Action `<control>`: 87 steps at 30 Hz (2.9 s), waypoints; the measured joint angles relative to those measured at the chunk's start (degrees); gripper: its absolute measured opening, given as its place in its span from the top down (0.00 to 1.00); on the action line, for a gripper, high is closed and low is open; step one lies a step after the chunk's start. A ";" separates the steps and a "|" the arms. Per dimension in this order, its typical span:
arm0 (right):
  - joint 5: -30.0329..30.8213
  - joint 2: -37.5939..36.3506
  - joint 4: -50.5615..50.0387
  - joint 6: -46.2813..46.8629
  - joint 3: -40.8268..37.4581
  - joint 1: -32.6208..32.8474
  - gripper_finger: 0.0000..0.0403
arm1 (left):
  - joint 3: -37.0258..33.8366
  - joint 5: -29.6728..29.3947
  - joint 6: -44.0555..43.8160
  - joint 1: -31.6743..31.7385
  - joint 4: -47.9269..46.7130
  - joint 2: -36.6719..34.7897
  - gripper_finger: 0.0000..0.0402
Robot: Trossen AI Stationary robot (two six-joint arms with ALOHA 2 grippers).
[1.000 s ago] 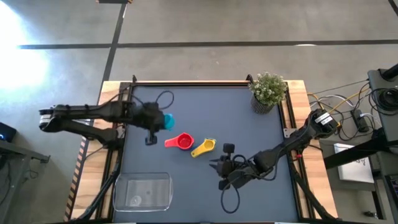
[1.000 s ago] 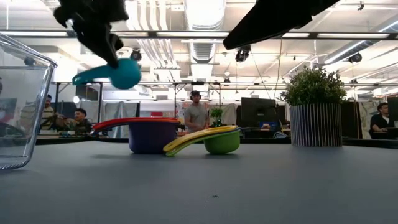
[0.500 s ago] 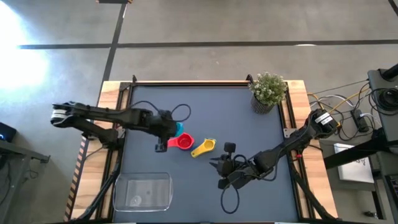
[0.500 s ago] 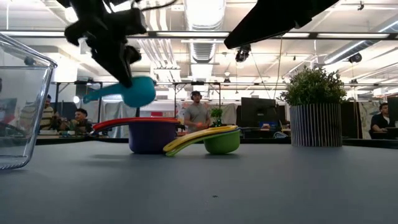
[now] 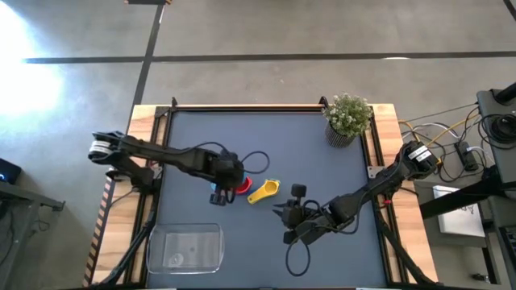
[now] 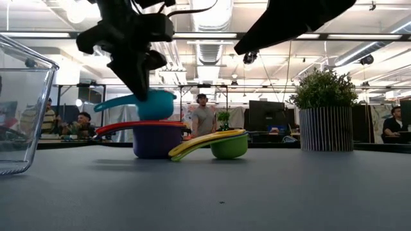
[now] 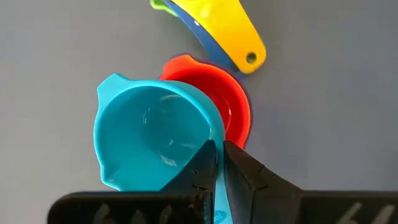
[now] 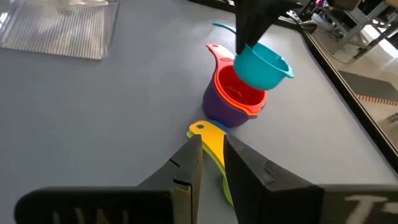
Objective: Nest measuring cups in basket
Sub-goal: Stack the light blue measuring cup on top of the red measuring cup, then stack the green, blue and yellow measuring cups on top of the light blue measuring cup
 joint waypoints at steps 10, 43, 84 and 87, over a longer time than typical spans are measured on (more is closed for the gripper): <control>0.00 0.00 -1.34 0.82 -0.21 0.00 0.86 | 1.70 0.04 0.00 -0.95 -0.91 4.60 0.94; -26.06 0.32 -2.99 -7.19 5.14 -14.45 0.52 | -30.84 -1.40 -19.12 -1.60 35.67 -51.43 0.61; -40.80 21.70 -18.59 -17.22 19.61 -26.77 0.30 | -41.90 -3.50 -16.98 -1.57 47.48 -55.66 0.61; -40.94 23.96 -21.63 -17.22 22.11 -26.72 0.30 | -41.90 -3.52 -16.55 -1.57 47.59 -55.44 0.61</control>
